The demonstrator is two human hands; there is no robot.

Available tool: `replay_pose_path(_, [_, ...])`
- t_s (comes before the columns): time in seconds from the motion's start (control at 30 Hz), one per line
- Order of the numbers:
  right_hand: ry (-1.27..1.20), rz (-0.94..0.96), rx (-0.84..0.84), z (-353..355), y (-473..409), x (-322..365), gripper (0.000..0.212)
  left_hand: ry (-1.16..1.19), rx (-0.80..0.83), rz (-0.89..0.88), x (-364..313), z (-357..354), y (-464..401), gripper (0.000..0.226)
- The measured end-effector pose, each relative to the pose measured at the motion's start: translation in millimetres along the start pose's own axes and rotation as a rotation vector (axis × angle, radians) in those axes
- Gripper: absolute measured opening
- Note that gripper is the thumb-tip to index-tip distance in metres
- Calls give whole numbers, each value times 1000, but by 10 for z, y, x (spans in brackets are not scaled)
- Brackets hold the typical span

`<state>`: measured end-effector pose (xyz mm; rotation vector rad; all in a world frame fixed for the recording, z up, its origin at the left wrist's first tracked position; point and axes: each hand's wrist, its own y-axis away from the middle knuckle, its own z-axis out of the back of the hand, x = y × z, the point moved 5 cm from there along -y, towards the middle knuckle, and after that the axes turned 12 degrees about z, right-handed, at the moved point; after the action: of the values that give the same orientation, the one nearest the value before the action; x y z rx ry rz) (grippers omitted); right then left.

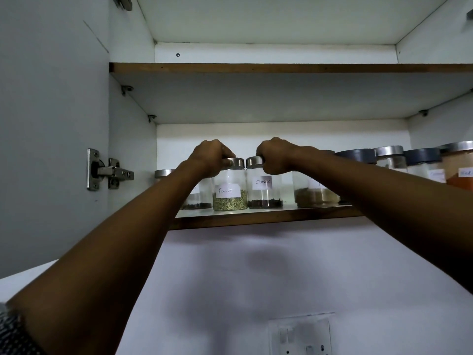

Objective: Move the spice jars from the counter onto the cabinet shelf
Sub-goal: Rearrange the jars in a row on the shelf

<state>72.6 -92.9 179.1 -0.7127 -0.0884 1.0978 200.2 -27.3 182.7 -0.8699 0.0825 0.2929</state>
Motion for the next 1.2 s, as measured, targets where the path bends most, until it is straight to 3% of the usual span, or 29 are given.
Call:
replay_pose_path(0.23, [25,-4,-8,-196,-172,-29,1,-21,-12,50,107,-138,-134,25])
replay_pose_path(0.37, [31,-18,-5,-319,-304,-79,19,-20,-19,67,166,-242,-231,25])
replay_pose_path(0.7, [44,-7,11,-519,-535,-100,9,-54,68,55,356,-427,-437,32])
replay_pose_path(1.0, [92,2,27,-702,-759,-144,11,-329,75,-27,399,-639,-573,43])
replay_pose_path(1.2, [104,-7,61,-797,-843,-202,8,-355,63,-27,454,-753,-655,47])
